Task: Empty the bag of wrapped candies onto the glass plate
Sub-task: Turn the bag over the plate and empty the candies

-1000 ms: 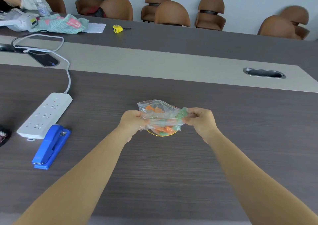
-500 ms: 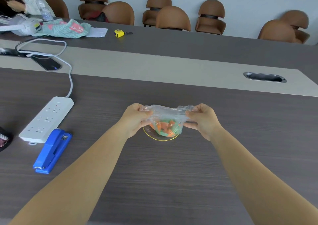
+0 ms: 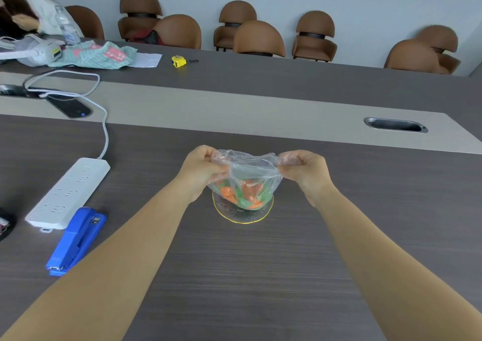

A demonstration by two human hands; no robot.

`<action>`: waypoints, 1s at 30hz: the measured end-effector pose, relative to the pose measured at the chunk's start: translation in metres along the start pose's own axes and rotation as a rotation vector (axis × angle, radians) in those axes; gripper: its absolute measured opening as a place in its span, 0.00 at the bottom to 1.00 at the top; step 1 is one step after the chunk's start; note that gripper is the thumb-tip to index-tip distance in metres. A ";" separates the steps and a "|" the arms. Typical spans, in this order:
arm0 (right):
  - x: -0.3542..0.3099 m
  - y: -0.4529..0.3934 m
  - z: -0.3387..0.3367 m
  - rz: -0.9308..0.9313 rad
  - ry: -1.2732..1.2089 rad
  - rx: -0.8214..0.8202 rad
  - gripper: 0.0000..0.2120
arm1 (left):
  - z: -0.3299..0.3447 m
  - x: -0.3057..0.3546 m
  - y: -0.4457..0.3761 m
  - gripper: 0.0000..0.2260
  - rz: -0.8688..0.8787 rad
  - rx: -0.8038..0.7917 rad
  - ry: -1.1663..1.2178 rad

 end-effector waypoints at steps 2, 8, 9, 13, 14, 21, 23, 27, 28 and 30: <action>-0.003 -0.005 -0.001 0.003 -0.005 0.015 0.09 | 0.000 0.006 -0.001 0.10 -0.004 -0.006 -0.034; -0.018 -0.012 -0.001 -0.034 -0.028 0.027 0.08 | 0.000 0.018 -0.006 0.09 0.014 -0.007 -0.063; -0.020 -0.013 -0.002 -0.034 -0.039 0.025 0.10 | 0.000 0.019 -0.007 0.08 0.017 -0.006 -0.062; -0.026 -0.014 -0.003 -0.027 -0.094 -0.003 0.12 | 0.001 0.024 -0.008 0.08 0.017 -0.016 -0.045; -0.027 -0.014 -0.002 -0.024 -0.107 -0.011 0.12 | 0.001 0.025 -0.007 0.08 0.014 -0.019 -0.044; -0.030 -0.013 -0.001 -0.034 -0.112 -0.033 0.11 | 0.000 0.026 -0.008 0.06 0.004 -0.011 -0.059; -0.030 -0.012 0.000 -0.031 -0.112 -0.033 0.11 | -0.001 0.026 -0.009 0.06 0.007 -0.008 -0.068; -0.033 -0.013 0.001 -0.045 -0.113 -0.019 0.11 | -0.001 0.031 -0.010 0.09 0.042 0.005 -0.070; -0.034 -0.013 0.001 -0.053 -0.118 -0.017 0.11 | -0.001 0.033 -0.010 0.09 0.050 0.005 -0.069; -0.037 -0.014 -0.001 -0.069 -0.118 -0.003 0.12 | 0.000 0.035 -0.011 0.07 0.064 0.008 -0.071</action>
Point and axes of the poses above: each hand's wrist, its own y-axis away from the middle knuckle, its own z-axis out of the palm, x = y × z, the point moved 9 cm from there along -y, towards the middle knuckle, and after that the axes turned 1 degree about x, right-handed, at the moved point
